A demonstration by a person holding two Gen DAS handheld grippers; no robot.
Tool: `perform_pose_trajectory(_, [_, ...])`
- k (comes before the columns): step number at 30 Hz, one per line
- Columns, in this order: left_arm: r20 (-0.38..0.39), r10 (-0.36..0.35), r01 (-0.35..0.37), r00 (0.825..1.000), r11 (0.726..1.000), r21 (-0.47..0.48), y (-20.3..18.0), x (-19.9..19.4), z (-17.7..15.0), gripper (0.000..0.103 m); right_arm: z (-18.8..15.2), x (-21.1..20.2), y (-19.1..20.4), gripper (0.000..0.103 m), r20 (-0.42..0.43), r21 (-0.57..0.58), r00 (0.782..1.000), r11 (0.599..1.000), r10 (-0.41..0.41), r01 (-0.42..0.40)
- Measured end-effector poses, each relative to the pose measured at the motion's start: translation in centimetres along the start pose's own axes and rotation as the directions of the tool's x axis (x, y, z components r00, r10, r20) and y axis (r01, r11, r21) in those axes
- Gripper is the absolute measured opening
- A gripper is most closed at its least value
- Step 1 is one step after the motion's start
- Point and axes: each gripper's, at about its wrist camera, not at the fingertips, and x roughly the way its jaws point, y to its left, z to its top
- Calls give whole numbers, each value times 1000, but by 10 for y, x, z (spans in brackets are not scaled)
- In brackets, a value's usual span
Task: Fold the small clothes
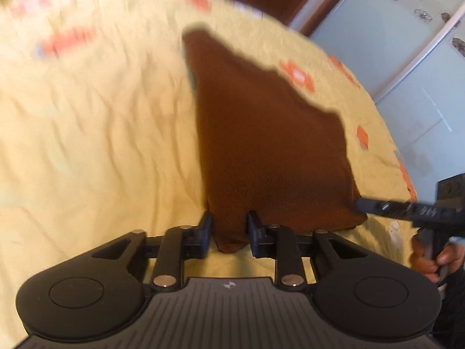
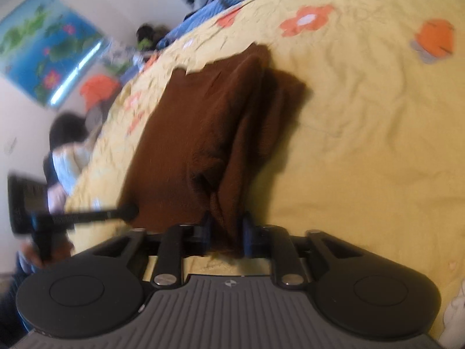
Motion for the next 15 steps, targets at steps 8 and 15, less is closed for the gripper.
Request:
perform_pose_trajectory(8, [237,113,-196,965,910,366,-93,19,11,78,42,-25,62,65,269,-141,963,988,-22,62])
perform_pose_trajectory(15, [192,164,-233,968,870,435,-95,74,-6,80,64,81,56,61,155,-324,975,924,-159,203])
